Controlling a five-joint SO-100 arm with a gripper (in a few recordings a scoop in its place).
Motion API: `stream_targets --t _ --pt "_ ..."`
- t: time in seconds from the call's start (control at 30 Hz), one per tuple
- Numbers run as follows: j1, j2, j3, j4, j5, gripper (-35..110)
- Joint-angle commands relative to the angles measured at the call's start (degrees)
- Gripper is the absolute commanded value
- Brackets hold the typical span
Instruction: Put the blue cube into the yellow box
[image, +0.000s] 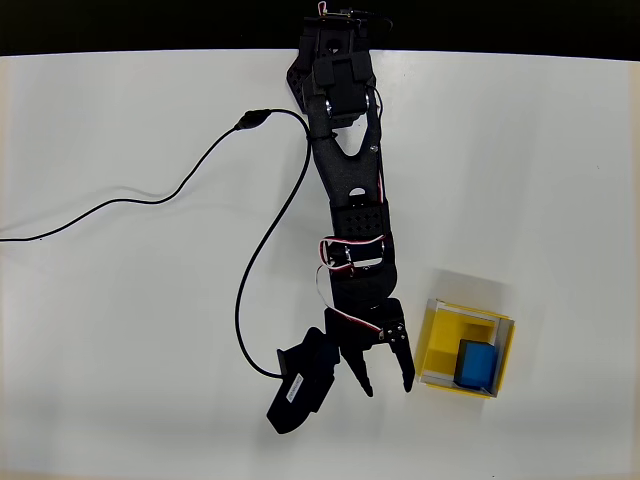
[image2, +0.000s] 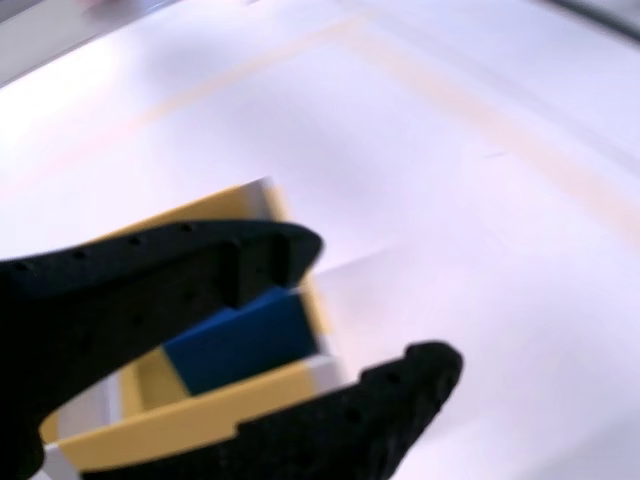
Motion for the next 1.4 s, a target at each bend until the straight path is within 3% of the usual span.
stream_targets --t 0.0,0.8,1.37 --pt "4.6 16.3 -1.5 3.3 0.1 18" --pt "7.4 70.7 49.6 31.6 -3.7 4" --pt "11.8 101.4 69.8 57.7 -3.3 0"
